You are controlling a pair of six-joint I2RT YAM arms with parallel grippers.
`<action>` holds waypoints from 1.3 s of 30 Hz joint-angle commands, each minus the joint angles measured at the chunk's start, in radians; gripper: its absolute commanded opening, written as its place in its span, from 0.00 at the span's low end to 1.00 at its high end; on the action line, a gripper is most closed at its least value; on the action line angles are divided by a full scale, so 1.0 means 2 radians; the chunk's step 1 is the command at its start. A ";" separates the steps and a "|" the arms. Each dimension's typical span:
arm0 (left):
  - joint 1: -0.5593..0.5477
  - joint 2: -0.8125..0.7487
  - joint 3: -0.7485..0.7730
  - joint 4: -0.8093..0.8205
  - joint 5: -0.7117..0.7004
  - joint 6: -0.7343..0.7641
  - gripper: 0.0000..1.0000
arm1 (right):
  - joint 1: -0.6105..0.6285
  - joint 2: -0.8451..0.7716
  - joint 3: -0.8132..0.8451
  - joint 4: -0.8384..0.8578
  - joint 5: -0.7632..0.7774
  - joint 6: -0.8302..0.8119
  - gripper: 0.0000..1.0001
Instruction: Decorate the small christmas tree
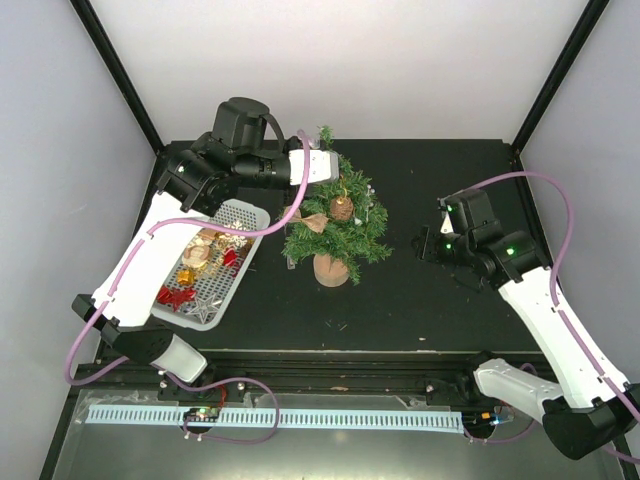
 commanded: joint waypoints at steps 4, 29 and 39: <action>-0.004 -0.008 -0.003 0.008 -0.005 -0.005 0.02 | -0.004 -0.012 -0.006 0.006 0.008 0.000 0.46; -0.004 -0.022 -0.033 0.016 -0.027 -0.001 0.02 | -0.004 -0.024 -0.004 0.015 -0.004 -0.005 0.46; -0.004 0.004 -0.008 0.024 -0.038 -0.008 0.02 | -0.004 -0.025 -0.007 0.019 -0.012 -0.008 0.45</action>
